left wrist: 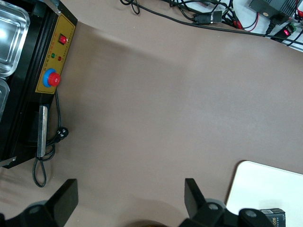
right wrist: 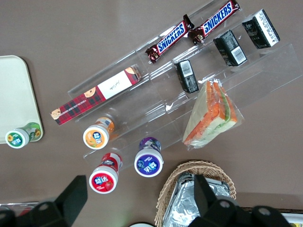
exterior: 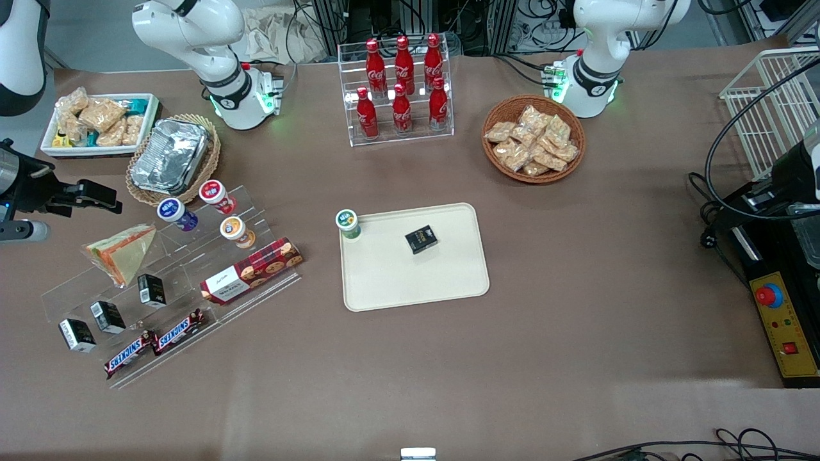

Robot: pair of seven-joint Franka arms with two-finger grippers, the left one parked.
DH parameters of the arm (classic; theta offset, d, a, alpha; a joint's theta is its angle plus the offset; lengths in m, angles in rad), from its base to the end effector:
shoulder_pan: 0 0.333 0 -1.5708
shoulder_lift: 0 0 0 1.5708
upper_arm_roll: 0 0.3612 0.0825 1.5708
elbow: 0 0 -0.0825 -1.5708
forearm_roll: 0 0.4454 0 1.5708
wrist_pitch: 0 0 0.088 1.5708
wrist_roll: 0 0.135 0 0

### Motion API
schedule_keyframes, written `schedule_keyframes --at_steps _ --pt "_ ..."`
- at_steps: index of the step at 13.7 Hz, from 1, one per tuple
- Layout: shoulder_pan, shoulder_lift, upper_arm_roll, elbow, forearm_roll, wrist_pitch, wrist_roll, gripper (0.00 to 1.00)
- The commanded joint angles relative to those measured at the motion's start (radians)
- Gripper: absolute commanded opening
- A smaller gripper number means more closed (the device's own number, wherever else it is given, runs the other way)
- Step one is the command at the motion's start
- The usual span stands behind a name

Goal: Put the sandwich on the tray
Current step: 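Move the right gripper toward the wrapped sandwich in the acrylic rack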

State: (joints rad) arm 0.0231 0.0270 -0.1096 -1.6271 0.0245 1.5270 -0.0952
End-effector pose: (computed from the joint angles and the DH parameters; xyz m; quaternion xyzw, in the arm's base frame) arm 0.6112 -0.0488 0.5921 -0.9979 -0.0040 0.0622 0.0165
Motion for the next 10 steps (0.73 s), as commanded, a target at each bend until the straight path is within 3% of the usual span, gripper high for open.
schedule_keyframes --at_steps 1,6,8,10 --pt "0.003 -0.002 -0.001 0.004 -0.017 0.004 0.015 1.00" --pt "0.003 0.002 -0.001 0.016 -0.017 0.005 0.040 0.99" --pt "0.011 -0.001 0.001 0.016 -0.060 0.005 0.049 1.00" --pt "0.015 0.001 0.001 0.016 -0.061 0.004 0.049 0.99"
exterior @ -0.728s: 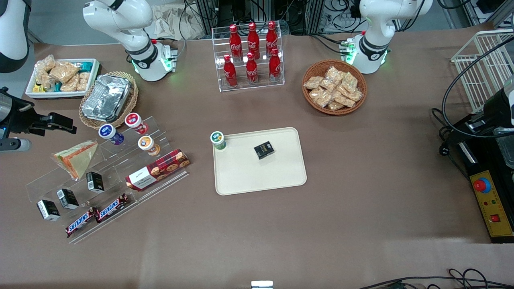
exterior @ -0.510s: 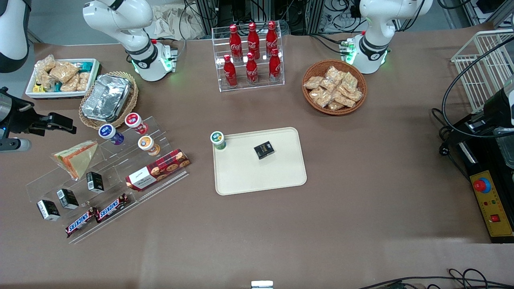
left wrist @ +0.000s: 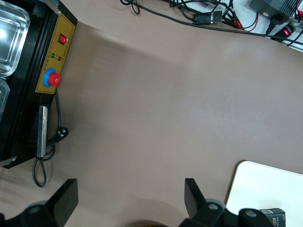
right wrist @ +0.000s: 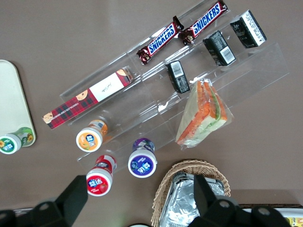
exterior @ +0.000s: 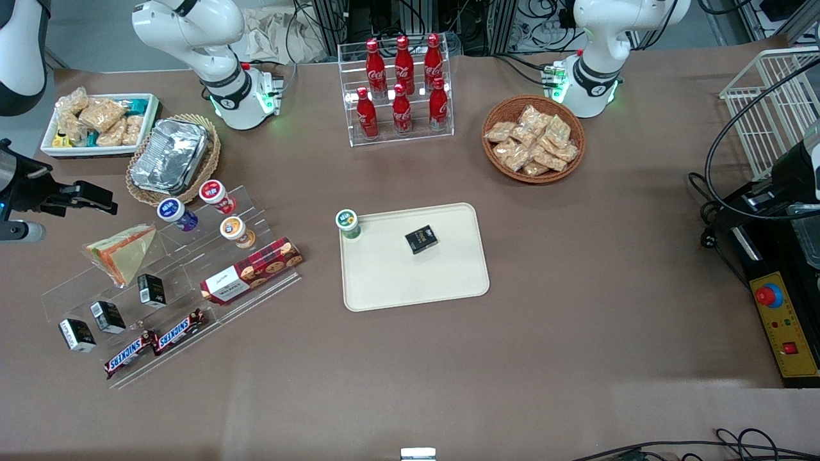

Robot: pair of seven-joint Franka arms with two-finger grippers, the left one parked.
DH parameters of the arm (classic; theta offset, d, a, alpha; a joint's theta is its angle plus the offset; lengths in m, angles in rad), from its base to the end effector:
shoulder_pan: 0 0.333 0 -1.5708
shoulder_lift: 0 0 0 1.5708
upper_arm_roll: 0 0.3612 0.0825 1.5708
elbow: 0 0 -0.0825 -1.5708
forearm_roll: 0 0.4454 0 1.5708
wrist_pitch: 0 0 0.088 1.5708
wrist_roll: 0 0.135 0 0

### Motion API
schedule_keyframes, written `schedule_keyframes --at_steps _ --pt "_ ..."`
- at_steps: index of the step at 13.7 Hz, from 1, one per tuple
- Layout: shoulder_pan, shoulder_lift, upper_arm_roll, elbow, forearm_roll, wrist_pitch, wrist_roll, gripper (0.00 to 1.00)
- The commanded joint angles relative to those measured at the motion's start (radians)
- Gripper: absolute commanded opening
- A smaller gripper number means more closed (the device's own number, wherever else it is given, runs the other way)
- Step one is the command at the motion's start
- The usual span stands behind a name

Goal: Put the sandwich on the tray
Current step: 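Move the right gripper toward the wrapped sandwich in the acrylic rack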

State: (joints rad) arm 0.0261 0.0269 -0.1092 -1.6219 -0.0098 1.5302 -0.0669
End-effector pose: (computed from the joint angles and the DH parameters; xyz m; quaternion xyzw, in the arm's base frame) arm 0.6119 -0.0515 0.5950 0.9982 -0.0081 -0.0595 0.0019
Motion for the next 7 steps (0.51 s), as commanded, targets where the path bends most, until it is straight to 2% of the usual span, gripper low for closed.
schedule_keyframes --at_steps 1,7 --pt "0.011 0.001 0.000 0.011 -0.027 0.001 0.021 1.00" --pt "0.000 -0.010 -0.009 0.010 -0.029 0.001 0.021 0.99"
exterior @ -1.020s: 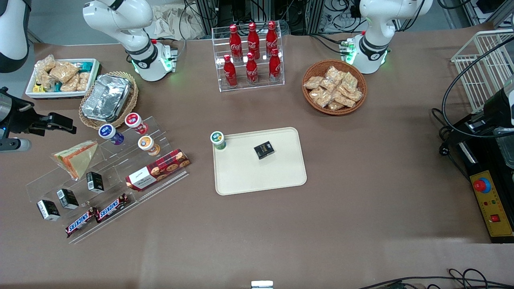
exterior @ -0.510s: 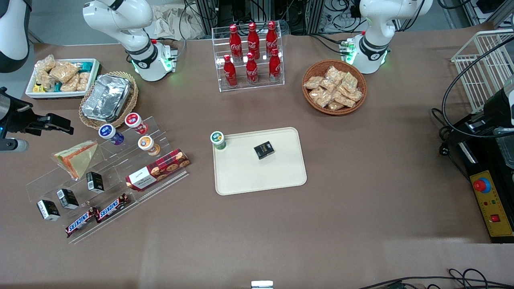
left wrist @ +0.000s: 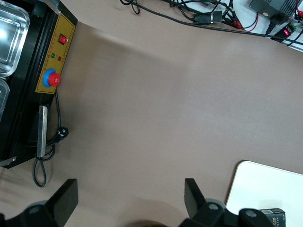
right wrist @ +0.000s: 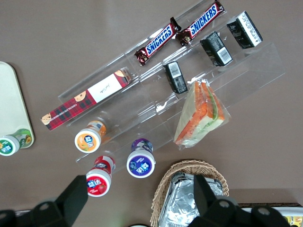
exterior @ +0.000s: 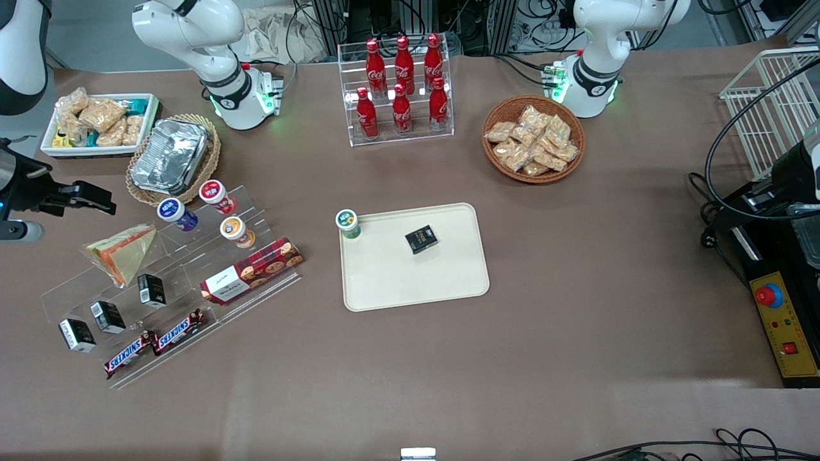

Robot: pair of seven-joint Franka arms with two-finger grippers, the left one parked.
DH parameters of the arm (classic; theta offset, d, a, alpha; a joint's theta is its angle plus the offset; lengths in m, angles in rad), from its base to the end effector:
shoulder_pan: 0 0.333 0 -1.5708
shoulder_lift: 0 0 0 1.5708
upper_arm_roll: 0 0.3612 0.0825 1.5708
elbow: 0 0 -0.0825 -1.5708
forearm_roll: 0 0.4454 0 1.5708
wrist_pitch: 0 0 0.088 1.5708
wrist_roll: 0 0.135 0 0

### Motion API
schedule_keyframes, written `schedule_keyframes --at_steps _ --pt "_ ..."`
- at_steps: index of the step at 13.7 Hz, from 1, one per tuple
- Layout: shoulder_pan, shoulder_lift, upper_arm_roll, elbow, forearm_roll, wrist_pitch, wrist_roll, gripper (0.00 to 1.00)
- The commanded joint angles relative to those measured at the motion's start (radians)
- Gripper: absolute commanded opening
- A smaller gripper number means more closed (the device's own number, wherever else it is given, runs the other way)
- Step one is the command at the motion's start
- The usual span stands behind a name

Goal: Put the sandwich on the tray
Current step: 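Move the right gripper toward the wrapped sandwich in the acrylic rack, then lower the right gripper onto the wrapped sandwich and close on it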

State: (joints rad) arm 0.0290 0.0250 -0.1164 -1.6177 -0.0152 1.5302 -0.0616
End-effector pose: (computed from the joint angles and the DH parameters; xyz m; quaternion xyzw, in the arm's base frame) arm 0.6115 -0.0549 0.5984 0.9983 -0.0128 -0.0567 0.0048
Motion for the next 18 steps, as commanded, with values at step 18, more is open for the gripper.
schedule_keyframes --at_steps 18 --pt "-0.158 -0.111 -0.012 -0.433 -0.022 0.451 0.025 1.00"
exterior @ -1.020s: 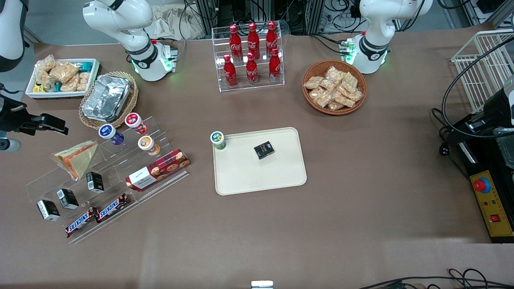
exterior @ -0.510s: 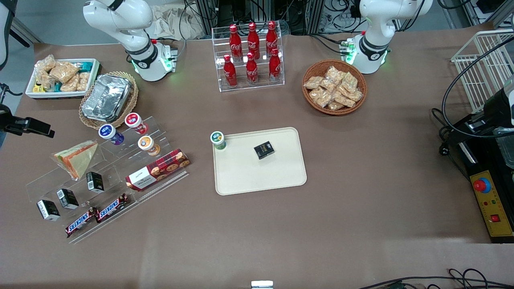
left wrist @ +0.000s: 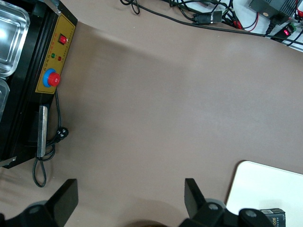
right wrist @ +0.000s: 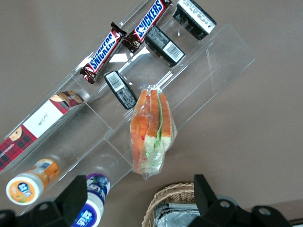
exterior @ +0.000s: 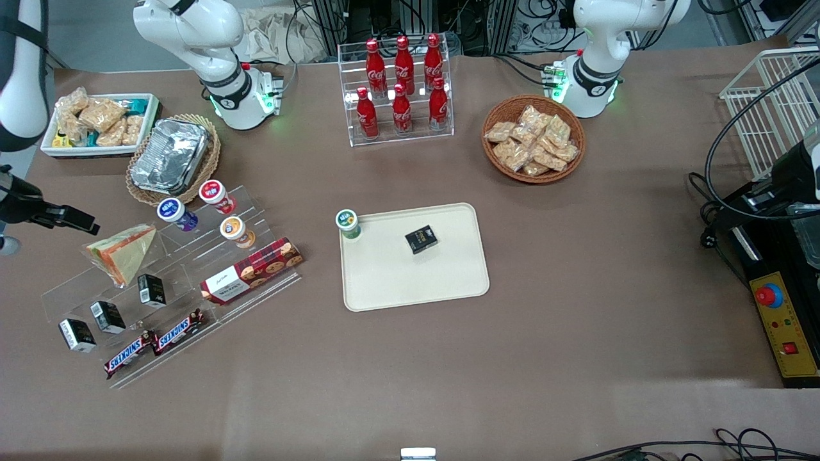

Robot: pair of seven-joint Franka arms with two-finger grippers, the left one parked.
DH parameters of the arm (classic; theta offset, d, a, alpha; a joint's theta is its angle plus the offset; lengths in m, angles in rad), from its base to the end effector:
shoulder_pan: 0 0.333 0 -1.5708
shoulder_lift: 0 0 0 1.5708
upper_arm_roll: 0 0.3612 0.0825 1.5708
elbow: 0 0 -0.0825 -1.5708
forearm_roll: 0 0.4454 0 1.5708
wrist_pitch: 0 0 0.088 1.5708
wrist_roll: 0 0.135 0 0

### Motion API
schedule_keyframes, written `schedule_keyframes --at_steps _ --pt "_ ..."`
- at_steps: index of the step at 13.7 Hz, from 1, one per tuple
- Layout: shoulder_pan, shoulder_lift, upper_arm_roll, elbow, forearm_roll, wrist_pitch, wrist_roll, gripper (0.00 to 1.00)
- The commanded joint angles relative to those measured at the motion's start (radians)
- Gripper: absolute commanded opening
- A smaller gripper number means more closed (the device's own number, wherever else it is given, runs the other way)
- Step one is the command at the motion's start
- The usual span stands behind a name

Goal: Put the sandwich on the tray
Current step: 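Lower the right gripper onto the wrapped sandwich and close on it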

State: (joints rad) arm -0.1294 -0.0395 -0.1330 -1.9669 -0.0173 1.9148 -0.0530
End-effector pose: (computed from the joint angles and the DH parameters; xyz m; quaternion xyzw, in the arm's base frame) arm 0.5795 -0.1581 0.4827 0.9948 -0.1015 -0.0072 0.0044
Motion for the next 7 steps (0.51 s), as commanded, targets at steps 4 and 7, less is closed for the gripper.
schedule_keyframes --at_steps 4,7 --pt "-0.018 -0.049 0.004 -0.228 -0.021 0.257 0.013 1.00" --pt "-0.019 -0.037 0.004 -0.296 -0.021 0.374 0.012 0.99"
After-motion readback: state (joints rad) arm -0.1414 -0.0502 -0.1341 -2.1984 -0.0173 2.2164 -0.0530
